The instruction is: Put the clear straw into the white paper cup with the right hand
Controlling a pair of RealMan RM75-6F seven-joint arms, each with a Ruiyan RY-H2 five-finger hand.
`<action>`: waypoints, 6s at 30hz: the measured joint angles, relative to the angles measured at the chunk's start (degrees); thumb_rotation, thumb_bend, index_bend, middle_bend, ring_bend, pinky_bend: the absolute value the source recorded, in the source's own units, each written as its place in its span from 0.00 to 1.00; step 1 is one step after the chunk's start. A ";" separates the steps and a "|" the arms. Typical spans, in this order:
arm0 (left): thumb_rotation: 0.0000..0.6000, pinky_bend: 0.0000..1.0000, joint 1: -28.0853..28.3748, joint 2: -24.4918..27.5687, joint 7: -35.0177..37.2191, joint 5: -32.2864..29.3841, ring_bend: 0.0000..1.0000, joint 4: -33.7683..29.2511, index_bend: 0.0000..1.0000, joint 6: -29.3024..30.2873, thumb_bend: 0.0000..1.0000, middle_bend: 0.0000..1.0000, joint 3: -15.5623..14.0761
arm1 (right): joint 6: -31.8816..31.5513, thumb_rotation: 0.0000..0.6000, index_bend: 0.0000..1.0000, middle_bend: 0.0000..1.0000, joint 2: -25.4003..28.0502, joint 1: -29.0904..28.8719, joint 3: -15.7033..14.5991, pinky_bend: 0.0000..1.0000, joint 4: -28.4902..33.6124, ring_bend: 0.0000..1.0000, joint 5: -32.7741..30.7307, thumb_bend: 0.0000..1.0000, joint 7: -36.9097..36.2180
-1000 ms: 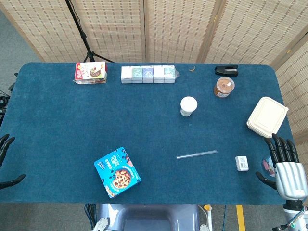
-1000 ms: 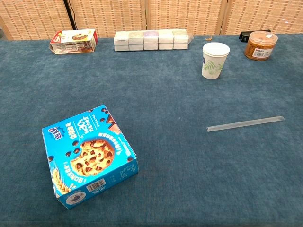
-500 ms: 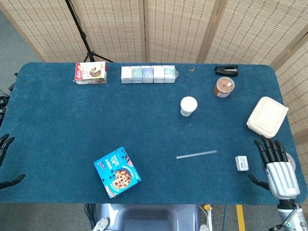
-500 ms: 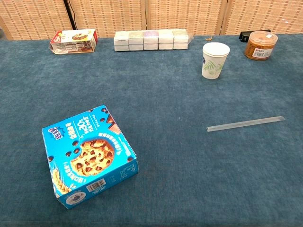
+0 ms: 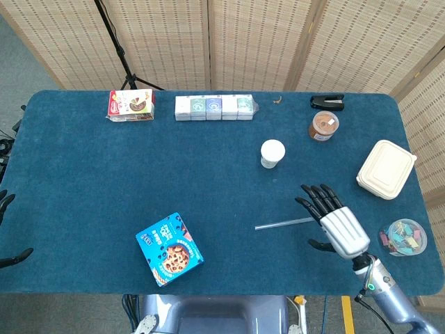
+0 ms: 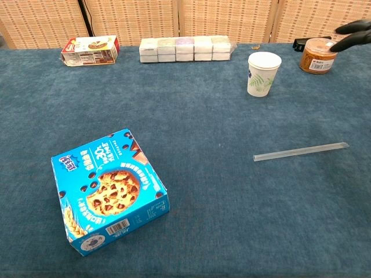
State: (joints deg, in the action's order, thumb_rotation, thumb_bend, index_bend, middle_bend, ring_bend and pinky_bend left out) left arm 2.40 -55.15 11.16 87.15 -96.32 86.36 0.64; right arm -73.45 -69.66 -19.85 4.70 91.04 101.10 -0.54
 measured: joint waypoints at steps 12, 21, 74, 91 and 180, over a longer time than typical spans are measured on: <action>1.00 0.00 0.63 0.47 0.70 -1.04 0.00 -0.14 0.00 -1.73 0.01 0.00 0.24 | 15.16 1.00 0.27 0.00 -7.02 -8.78 0.88 0.00 -0.72 0.00 -5.24 0.17 0.28; 1.00 0.00 0.70 0.81 1.82 -1.39 0.00 0.13 0.00 -2.18 0.01 0.00 0.29 | 20.47 1.00 0.29 0.00 -13.47 -11.84 3.00 0.00 -0.67 0.00 -14.70 0.35 11.49; 1.00 0.00 0.89 1.33 3.75 -1.79 0.00 0.42 0.00 -3.12 0.01 0.00 0.43 | 20.93 1.00 0.54 0.00 -22.08 -16.60 1.10 0.00 -8.30 0.00 -26.77 0.48 21.67; 1.00 0.00 0.82 1.41 3.80 -1.54 0.00 0.33 0.00 -2.98 0.01 0.00 0.33 | 15.27 1.00 0.56 0.00 -16.39 -14.99 2.60 0.00 -1.38 0.00 -22.07 0.48 9.28; 1.00 0.00 2.39 2.13 3.59 -6.20 0.00 -0.56 0.00 -7.18 0.01 0.00 2.00 | 24.20 1.00 0.59 0.00 -19.00 -30.85 33.82 0.00 -14.62 0.00 -72.58 0.57 -25.87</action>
State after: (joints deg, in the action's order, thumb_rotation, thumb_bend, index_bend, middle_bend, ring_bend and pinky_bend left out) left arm 4.78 -53.01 14.75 80.95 -96.88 79.18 2.64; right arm -49.25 -88.66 -50.70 38.52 76.42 28.52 -26.41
